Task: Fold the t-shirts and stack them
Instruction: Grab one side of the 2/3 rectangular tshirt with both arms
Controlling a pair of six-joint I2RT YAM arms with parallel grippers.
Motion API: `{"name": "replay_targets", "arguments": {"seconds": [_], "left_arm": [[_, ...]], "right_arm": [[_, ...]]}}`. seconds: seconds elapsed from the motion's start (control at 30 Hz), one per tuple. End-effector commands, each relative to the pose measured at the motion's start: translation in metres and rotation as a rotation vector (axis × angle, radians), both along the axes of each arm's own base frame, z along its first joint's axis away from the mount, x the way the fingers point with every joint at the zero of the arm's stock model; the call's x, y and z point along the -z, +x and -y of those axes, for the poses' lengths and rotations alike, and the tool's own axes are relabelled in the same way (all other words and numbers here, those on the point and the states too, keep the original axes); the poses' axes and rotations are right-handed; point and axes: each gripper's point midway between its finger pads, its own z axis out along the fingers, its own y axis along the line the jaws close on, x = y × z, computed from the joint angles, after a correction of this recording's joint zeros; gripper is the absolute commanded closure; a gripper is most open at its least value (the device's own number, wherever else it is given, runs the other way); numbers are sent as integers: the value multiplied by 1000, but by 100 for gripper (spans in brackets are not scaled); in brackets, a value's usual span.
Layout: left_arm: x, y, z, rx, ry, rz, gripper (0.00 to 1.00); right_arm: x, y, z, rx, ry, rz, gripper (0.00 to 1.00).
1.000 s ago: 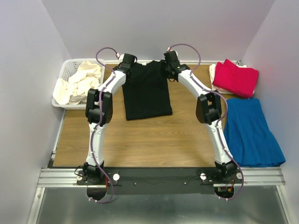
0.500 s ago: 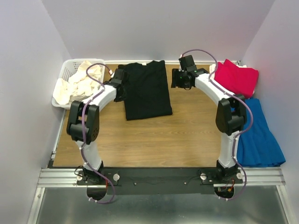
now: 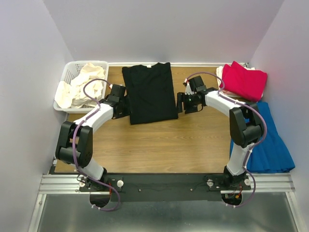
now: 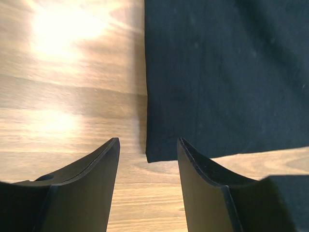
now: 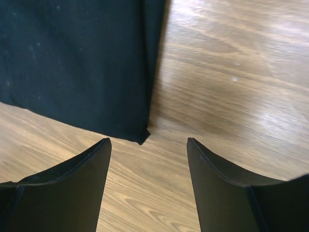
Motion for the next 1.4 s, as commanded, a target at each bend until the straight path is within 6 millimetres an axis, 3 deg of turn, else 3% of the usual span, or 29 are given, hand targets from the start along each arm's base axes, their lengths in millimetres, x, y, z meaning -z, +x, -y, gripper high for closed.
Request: {"name": "replay_targets", "arguments": {"seconds": [0.0,0.47,0.87,1.07,1.17,1.2,1.27,1.37], "left_arm": [[0,-2,15,22,-89,28,40],[42,-26,19,29,-119,-81,41],[58,-17,33,73,-178,-72,47],[74,-33,30,79,-163,-123,68],[81,-42,31,95,-163,-138,81],[82,-43,32,97,-164,-142,90],[83,-46,33,102,-160,-152,100],[76,-50,35,114,-161,-153,100]], "right_arm": [[-13,2,-18,-28,118,48,28],[17,-14,-23,-10,165,-43,31],[42,-20,-30,-30,197,-95,37],[47,-25,-34,-35,219,-124,59],[53,-31,-32,-31,216,-146,75],[54,-32,-32,-29,215,-149,85],[54,-39,-29,-29,213,-157,95],[46,-47,-27,-33,223,-150,99]]}}
